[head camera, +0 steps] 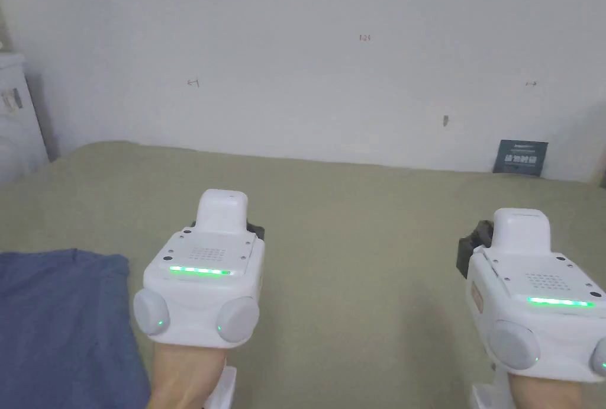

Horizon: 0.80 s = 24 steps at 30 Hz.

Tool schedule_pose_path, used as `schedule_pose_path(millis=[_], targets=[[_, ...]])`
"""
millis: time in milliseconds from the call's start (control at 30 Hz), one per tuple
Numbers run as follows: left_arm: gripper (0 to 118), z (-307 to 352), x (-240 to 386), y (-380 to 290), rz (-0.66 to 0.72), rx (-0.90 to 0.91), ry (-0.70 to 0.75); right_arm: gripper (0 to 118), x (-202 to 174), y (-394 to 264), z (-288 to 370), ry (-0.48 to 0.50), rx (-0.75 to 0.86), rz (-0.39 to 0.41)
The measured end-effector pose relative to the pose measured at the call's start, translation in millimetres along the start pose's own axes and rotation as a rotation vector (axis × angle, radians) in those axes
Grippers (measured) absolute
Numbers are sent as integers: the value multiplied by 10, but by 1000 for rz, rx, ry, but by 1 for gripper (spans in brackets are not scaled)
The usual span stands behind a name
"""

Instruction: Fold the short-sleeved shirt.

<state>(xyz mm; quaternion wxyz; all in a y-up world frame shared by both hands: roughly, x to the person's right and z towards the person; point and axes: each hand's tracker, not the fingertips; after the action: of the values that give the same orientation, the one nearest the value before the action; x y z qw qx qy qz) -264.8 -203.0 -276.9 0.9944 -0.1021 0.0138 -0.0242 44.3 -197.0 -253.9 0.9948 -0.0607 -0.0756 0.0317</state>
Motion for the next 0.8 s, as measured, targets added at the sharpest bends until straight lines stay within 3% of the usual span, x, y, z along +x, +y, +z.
schedule_pose_path(millis=[100, 200, 567, 800], targets=[[0, 16, -246, 14, 8, -4, 52, 8, -235, 41, -98, 43, -2, 16], [0, 105, -607, 31, 42, -12, 138, 8, -611, 89, -202, 151, -12, 2], [0, 810, -2460, -171, 87, -75, 554, 8, -2634, 101, -153, 576, -14, 26], [0, 1321, -3026, -312, 129, -108, 708, 8, -3455, 63, 120, 771, -26, 41]])
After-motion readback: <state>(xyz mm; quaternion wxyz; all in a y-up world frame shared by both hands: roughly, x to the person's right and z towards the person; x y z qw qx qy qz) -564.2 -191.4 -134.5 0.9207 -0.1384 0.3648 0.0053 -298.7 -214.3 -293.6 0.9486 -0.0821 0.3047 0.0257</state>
